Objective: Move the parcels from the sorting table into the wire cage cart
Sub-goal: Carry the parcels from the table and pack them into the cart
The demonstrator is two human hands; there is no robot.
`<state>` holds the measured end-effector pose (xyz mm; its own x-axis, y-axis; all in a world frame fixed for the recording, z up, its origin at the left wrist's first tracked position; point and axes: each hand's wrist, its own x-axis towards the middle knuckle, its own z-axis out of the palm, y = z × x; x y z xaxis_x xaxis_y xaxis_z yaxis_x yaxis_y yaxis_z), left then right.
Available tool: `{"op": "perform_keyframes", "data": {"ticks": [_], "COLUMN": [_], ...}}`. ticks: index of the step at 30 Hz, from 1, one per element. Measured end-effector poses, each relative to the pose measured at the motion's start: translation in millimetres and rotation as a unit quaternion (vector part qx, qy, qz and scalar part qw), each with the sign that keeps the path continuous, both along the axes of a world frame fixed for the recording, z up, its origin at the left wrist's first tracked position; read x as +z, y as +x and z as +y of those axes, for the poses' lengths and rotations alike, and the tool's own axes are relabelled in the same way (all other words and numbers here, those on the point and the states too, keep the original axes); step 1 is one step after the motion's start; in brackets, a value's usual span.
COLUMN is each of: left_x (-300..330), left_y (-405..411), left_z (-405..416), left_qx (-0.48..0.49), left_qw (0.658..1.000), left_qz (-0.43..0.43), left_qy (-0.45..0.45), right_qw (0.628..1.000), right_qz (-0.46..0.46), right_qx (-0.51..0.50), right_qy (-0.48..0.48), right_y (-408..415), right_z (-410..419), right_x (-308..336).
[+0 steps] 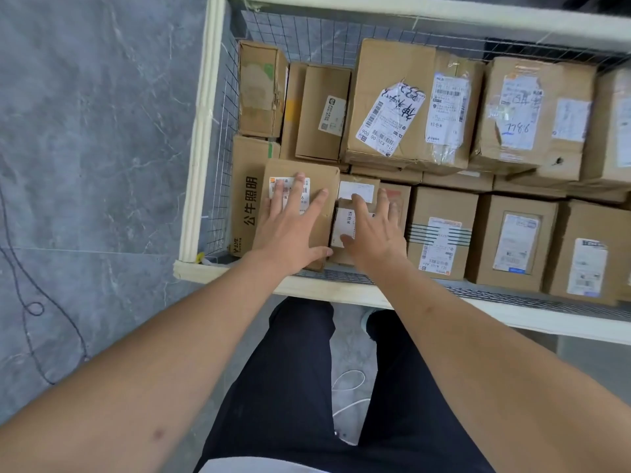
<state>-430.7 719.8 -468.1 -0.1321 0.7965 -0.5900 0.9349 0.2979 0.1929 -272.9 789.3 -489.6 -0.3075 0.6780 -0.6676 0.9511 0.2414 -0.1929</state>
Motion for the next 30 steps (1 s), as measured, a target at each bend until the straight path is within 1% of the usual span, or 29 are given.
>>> {"op": "perform_keyframes", "data": {"ticks": [5,9,16,21,27,30], "left_x": [33.8,77.7,171.4,233.7,305.6,338.6], "left_y": [-3.7,-3.4,2.8,18.1,58.4,86.1], "left_z": [12.7,24.1,44.7,55.6,64.2,70.0], "left_qx": [-0.033,-0.043,-0.119,-0.151,-0.182,-0.181], "left_qw": [0.999,0.997,0.985,0.976,0.967,0.965], "left_qz": [-0.004,-0.023,-0.023,-0.014,0.023,0.024], "left_qy": [0.037,0.068,0.12,0.154,0.178,0.19], "right_qw": [0.998,0.994,0.988,0.985,0.975,0.969], "right_qz": [0.057,0.086,0.108,0.105,0.112,0.12], "right_qx": [0.022,0.038,0.044,0.012,0.004,-0.008], "right_qy": [0.018,0.046,0.103,0.139,0.192,0.214], "right_y": [3.1,6.2,21.9,41.2,81.0,110.2], "right_z": [-0.7,0.4,6.0,10.6,15.4,17.9], "right_x": [37.1,82.7,178.4,244.1,318.1,352.5]}}
